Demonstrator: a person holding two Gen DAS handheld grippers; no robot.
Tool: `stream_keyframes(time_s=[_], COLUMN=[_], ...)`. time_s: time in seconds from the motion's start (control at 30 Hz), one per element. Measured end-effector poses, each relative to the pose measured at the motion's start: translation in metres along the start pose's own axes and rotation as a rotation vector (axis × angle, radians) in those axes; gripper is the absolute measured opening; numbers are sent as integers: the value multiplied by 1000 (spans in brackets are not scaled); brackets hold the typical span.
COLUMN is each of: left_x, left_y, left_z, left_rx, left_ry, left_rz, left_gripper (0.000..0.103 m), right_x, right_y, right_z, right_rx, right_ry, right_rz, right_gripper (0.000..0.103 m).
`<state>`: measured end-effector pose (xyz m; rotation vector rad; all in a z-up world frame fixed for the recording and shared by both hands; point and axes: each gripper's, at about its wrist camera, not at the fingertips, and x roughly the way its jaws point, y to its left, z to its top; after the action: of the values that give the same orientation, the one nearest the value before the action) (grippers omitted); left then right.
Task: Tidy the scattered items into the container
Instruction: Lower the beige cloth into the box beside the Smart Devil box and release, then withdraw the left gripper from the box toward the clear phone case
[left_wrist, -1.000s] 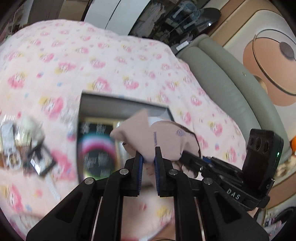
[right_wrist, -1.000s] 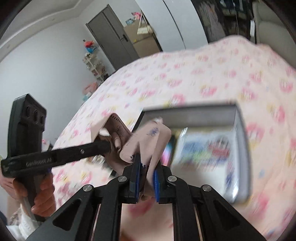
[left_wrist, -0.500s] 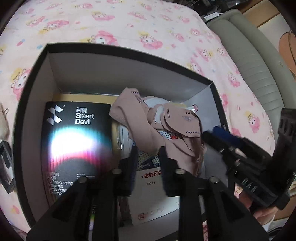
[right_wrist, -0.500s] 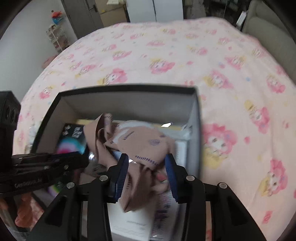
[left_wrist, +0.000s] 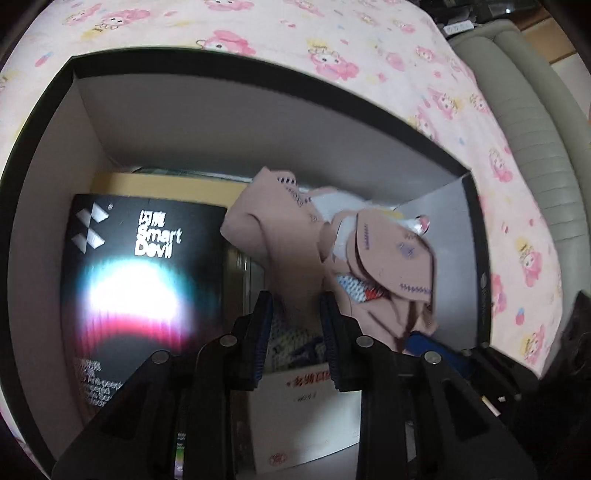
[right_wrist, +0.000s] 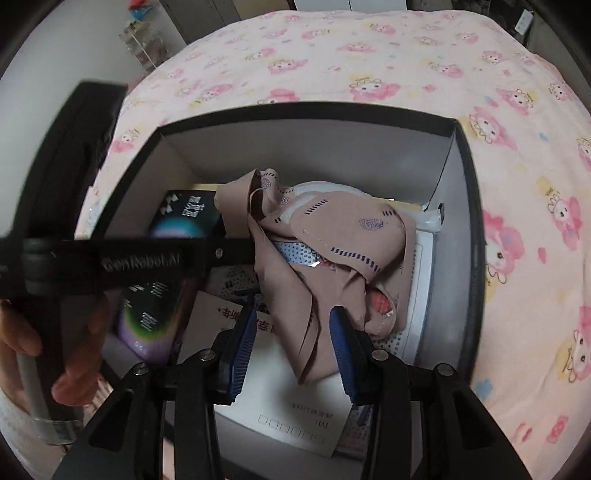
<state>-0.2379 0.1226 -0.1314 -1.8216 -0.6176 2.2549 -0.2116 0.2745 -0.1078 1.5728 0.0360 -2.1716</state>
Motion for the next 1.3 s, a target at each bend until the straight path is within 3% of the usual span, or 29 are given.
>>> stream_keyframes(time_s=[0.1, 0.23, 0.27, 0.37, 0.43, 0.47, 0.53, 0.73, 0.8, 0.87, 0.93, 1.03, 1.13, 1.3], left_x=[-13, -21, -20, -13, 0, 7, 7, -29, -46, -63, -78, -103, -123, -150], left_y=[1, 3, 3, 0, 5, 6, 6, -8, -13, -17, -21, -24, -22, -9], left_z=[-2, 0, 1, 8, 7, 7, 5, -9, -20, -30, -40, -55, -69, -104], left_rx=[-11, -38, -51, -76, -106, -121, -122, -44, -8, 24, 54, 106, 158, 212], left_ry=[-45, -98, -102, -92, -22, 20, 27, -50, -93, -138, -181, -229, -264, -283], left_rz=[-41, -52, -59, -46, -53, -75, -89, -97, -85, -63, -45, -11, 54, 49], left_gripper=[29, 29, 29, 29, 29, 29, 29, 37, 40, 50, 54, 54, 54, 54], right_x=[4, -12, -17, -28, -29, -29, -26, -29, -35, -47, -68, -89, -97, -109], right_y=[3, 9, 7, -6, -13, -15, -20, -16, -14, -8, -2, 14, 31, 62], right_z=[5, 19, 21, 20, 14, 12, 13, 13, 10, 8, 3, -11, -27, -46], right_rx=[-25, -71, -62, 16, 65, 81, 108, 134, 142, 149, 170, 185, 180, 146], right_ry=[-15, -163, -187, -171, -155, -161, -147, -136, -167, -224, -292, -367, -392, -400], right_rz=[-75, -278, -296, -143, -41, -53, -116, -91, -100, -117, -126, -135, -141, -137], right_gripper=[37, 37, 37, 37, 37, 37, 37, 37, 37, 39, 51, 62, 62, 62])
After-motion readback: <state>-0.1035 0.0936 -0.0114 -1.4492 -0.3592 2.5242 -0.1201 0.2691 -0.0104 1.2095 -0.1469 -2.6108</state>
